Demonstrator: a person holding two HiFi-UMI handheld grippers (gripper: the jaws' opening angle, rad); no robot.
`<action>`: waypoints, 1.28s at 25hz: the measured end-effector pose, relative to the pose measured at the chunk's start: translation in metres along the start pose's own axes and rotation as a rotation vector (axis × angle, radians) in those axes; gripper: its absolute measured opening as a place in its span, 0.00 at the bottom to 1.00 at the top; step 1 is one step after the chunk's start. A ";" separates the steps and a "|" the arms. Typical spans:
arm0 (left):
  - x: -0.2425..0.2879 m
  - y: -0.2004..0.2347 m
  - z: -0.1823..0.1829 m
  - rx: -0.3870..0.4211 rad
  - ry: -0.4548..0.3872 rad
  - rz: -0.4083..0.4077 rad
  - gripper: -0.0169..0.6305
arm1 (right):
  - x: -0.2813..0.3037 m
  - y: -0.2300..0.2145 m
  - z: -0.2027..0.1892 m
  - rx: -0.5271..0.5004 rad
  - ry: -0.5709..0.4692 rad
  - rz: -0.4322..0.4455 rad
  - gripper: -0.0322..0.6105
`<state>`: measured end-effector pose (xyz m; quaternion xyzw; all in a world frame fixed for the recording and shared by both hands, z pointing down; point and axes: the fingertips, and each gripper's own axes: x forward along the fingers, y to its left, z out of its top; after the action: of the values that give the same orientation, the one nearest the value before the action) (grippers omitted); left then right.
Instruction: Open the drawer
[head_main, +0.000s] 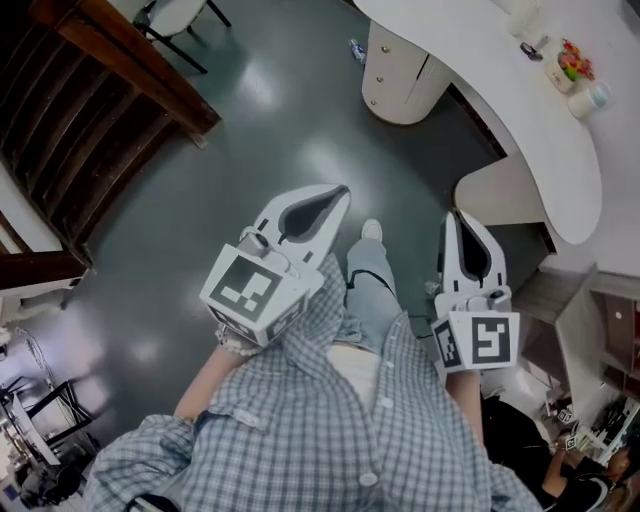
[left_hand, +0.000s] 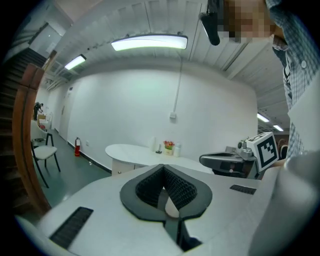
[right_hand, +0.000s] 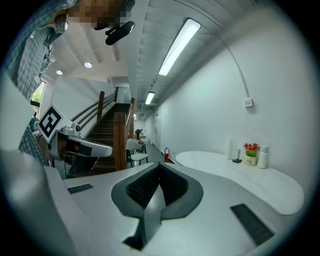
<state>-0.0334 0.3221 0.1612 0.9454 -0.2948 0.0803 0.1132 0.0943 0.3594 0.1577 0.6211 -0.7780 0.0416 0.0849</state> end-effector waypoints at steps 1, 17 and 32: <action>0.005 0.004 0.003 -0.002 -0.001 0.016 0.03 | 0.007 -0.004 0.002 -0.007 -0.004 0.013 0.05; 0.122 0.084 0.062 -0.029 -0.101 0.259 0.02 | 0.156 -0.105 0.040 -0.145 -0.022 0.242 0.05; 0.147 0.123 0.071 -0.047 -0.059 0.400 0.03 | 0.239 -0.129 0.050 -0.075 -0.029 0.383 0.05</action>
<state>0.0211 0.1263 0.1457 0.8670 -0.4818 0.0666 0.1084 0.1648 0.0923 0.1475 0.4586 -0.8841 0.0192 0.0873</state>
